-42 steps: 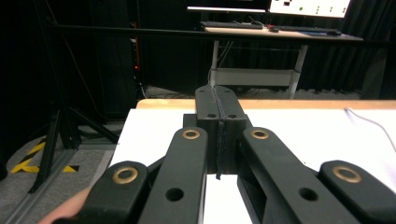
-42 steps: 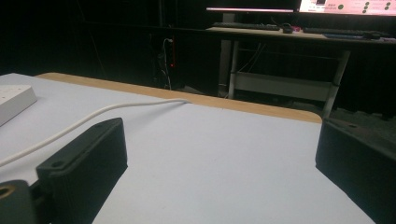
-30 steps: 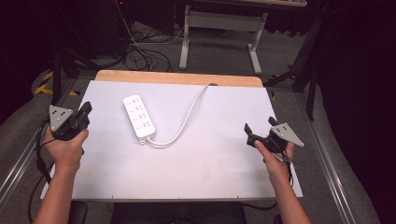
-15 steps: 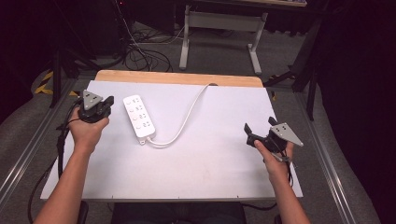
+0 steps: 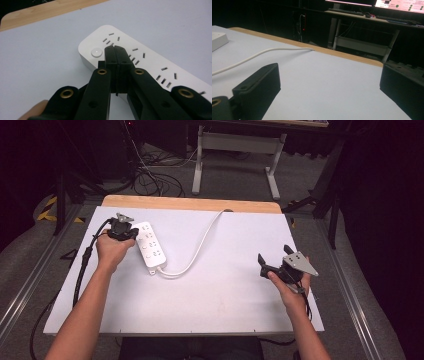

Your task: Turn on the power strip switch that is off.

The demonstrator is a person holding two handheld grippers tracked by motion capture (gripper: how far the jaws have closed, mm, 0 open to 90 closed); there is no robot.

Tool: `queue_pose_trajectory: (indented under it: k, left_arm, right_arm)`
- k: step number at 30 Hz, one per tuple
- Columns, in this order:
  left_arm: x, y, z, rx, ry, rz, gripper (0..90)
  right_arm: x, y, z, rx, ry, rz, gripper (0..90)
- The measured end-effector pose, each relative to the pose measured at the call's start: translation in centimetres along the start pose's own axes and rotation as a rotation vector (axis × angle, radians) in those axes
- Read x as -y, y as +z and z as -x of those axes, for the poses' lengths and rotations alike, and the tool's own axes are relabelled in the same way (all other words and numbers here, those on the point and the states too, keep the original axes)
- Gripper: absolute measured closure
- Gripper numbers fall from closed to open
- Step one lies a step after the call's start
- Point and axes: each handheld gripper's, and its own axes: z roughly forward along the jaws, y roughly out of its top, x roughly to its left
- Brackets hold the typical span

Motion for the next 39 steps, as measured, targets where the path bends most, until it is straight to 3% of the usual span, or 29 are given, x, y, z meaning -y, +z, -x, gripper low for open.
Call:
queue_pose_trajectory:
  k: [9, 19, 26, 33, 39]
  left_arm:
    - [0.4, 1.0, 0.2, 0.009, 0.016, -0.05, 90.0]
    - [0.4, 1.2, 0.4, -0.003, 0.039, -0.048, 90.0]
    - [0.4, 1.2, 0.5, -0.003, 0.031, -0.054, 90.0]
    - [0.3, 1.5, 0.8, -0.028, 0.045, -0.061, 90.0]
    - [0.3, 1.5, 0.9, -0.02, 0.043, -0.066, 90.0]
  right_arm:
    - [-0.1, -0.1, 0.0, -0.003, -0.001, -0.002, 3.6]
    - [-0.1, 0.0, -0.1, 0.001, -0.003, -0.003, 3.7]
    - [-0.1, -0.1, -0.2, -0.003, -0.003, 0.0, 3.7]
    - [-0.2, -0.1, -0.2, 0.001, -0.005, -0.001, 3.7]
    - [-0.2, 0.0, -0.3, -0.003, -0.014, -0.002, 3.7]
